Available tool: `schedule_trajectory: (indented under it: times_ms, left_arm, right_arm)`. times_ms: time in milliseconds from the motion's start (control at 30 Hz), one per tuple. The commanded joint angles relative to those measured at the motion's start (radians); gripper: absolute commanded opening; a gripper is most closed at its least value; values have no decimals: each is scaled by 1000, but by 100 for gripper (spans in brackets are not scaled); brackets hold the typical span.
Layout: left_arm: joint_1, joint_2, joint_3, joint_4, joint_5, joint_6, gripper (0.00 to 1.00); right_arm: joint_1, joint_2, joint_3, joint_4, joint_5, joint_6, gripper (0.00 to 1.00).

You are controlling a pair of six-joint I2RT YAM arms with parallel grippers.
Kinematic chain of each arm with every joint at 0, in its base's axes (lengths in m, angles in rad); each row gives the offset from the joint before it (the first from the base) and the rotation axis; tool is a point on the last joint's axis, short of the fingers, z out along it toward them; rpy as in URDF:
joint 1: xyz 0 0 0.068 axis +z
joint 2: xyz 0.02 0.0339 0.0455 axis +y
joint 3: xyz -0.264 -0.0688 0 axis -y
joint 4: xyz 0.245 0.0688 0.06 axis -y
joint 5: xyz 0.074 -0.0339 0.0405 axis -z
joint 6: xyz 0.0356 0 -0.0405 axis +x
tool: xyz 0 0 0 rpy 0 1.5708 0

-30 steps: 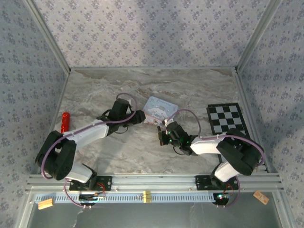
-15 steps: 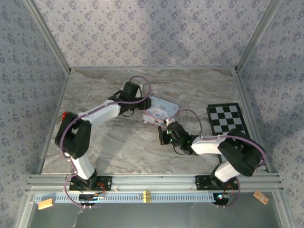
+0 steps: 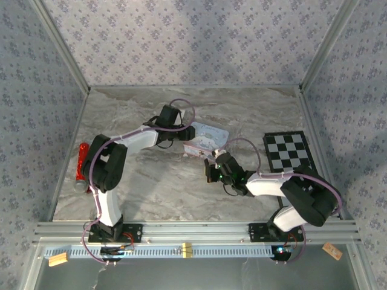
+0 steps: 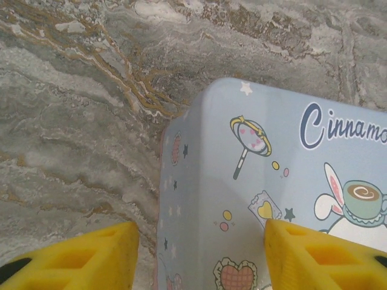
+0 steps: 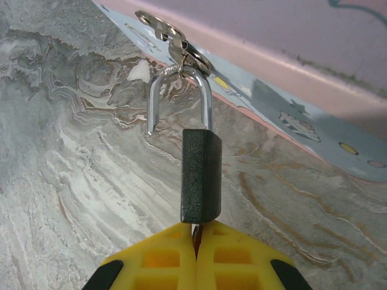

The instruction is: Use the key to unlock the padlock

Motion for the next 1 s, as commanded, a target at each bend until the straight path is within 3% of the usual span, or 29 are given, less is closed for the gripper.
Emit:
schedule_trajectory:
  times_ms: [0, 433, 967]
  left_arm:
    - [25, 0, -77, 5, -12, -28, 54]
    - [5, -180, -355, 99, -117, -171, 51]
    - [-127, -294, -429, 86, -208, -241, 51]
  right_arm:
    - [-28, -21, 0, -33, 3, -1, 0]
    - [-71, -6, 29, -52, -21, -40, 0]
    - [-66, 46, 42, -7, 4, 26, 0]
